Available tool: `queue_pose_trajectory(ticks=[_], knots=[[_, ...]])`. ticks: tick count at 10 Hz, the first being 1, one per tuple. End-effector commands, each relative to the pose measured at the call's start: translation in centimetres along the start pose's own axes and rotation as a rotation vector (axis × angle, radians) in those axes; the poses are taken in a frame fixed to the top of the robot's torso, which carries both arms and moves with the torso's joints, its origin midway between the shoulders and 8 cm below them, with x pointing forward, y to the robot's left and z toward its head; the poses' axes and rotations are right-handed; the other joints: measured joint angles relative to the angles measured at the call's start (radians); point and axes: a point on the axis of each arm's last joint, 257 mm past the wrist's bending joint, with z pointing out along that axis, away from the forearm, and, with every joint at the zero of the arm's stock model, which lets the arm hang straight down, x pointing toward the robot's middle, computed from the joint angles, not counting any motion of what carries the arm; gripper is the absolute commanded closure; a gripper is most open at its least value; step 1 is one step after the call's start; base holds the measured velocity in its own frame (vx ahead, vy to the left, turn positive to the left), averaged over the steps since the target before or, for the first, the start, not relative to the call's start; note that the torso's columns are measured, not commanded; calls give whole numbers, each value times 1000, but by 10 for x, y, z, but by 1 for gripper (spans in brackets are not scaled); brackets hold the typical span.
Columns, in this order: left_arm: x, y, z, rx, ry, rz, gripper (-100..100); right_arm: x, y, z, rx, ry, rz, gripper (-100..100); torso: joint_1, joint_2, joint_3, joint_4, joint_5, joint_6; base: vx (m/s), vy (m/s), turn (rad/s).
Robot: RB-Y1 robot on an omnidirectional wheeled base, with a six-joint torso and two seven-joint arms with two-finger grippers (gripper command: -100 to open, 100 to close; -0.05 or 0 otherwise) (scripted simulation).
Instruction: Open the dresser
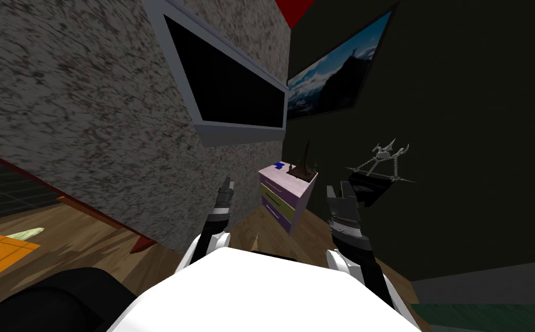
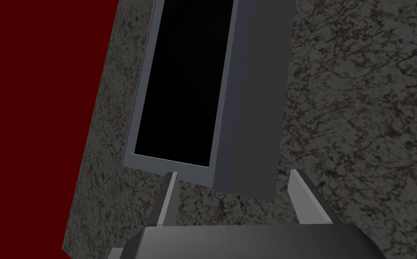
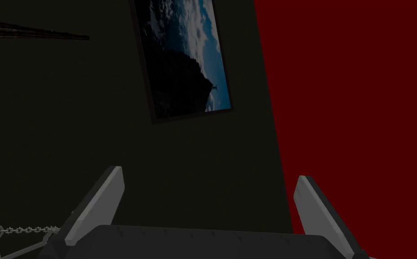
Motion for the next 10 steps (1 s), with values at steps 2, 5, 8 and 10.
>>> queue_pose_trajectory(ticks=[2, 5, 8, 10], knots=[[0, 0, 0, 0, 0, 0, 0, 0, 0, 0, 0, 0, 0, 0, 0, 104, -209, 105, 0, 0, 0, 0, 0], [0, 0, 0, 0, 0, 0, 0, 0, 0, 0, 0, 0, 0, 0, 0, 322, -644, 322, 0, 0, 0, 0, 0], [0, 0, 0, 0, 0, 0, 0, 0, 0, 0, 0, 0, 0, 0, 0, 544, -1087, 544, 0, 0, 0, 0, 0], [0, 0, 0, 0, 0, 0, 0, 7, -1, -1, -8, 54, -54, -100, 0, 691, -1382, 691, 0, 0, 10, 4, -2]])
